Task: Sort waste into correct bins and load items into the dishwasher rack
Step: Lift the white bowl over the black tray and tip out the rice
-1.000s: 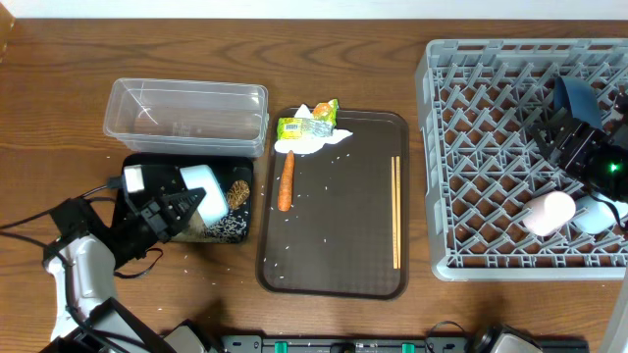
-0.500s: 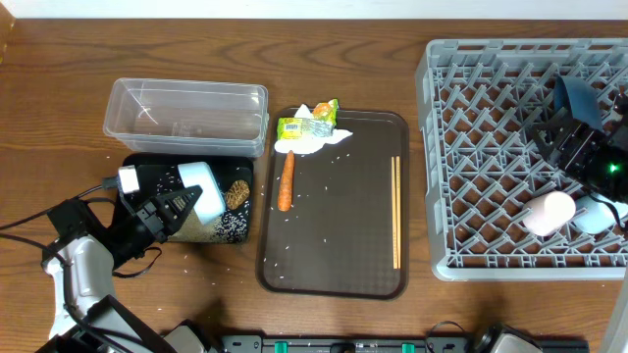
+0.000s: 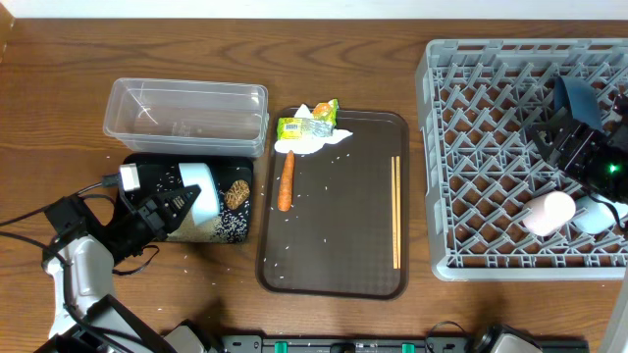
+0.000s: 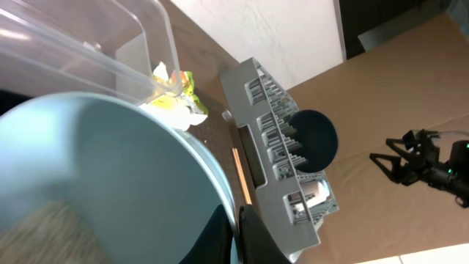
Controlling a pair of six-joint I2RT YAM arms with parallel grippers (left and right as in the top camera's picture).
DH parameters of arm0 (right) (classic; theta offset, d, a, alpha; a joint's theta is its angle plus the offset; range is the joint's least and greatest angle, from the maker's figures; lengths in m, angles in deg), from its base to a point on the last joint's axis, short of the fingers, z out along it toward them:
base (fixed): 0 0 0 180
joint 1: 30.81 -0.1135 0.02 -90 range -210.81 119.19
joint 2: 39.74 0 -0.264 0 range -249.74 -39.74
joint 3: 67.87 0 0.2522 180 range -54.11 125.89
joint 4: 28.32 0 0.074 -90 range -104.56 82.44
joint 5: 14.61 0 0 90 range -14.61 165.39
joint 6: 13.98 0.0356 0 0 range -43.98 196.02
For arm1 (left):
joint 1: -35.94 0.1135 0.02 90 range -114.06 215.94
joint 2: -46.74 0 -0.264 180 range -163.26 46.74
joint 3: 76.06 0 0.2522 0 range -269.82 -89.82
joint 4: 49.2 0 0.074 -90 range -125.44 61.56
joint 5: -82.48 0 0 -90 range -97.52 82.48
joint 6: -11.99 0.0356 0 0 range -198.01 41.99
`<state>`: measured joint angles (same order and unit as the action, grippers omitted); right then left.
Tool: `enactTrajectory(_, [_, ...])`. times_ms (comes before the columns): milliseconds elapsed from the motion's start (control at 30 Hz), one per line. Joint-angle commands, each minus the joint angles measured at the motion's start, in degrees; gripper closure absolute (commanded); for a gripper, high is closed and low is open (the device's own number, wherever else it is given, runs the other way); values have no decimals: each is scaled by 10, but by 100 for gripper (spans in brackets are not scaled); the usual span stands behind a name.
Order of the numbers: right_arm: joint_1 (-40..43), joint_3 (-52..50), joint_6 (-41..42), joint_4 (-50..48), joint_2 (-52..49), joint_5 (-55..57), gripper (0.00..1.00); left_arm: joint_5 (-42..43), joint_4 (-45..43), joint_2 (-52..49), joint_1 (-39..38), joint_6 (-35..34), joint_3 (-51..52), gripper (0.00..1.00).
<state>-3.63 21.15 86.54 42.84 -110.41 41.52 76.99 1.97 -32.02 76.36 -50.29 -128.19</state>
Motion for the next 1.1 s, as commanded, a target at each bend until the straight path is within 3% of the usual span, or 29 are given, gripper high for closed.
enactTrajectory(0, [-7,2,6,0,1,-2,31,40,-8,-6,3,-2,3,94])
enactTrajectory(300, [-7,2,6,-1,1,0,31,16,-43,-6,3,-45,3,94])
enactTrajectory(400, [-7,2,6,-4,1,0,31,-63,-41,-6,3,-129,4,94])
enactTrajectory(433, [-7,2,6,-4,1,0,31,-52,-39,-6,3,-136,5,94])
enactTrajectory(533, [-7,2,6,-3,1,0,32,56,-56,-6,3,-89,5,94])
enactTrajectory(633, [-7,2,6,-7,1,0,32,23,-75,-6,3,-108,5,94])
enactTrajectory(700, [-7,2,6,-9,1,0,32,-24,-78,-6,3,-166,5,94])
enactTrajectory(800, [-7,2,6,-9,0,0,31,56,-78,-6,3,-124,6,94])
enactTrajectory(933, [-7,2,6,-11,1,0,31,2,-88,-7,3,-160,6,94])
enactTrajectory(1067, [-7,2,6,-11,1,0,31,22,-91,-7,3,-134,7,94])
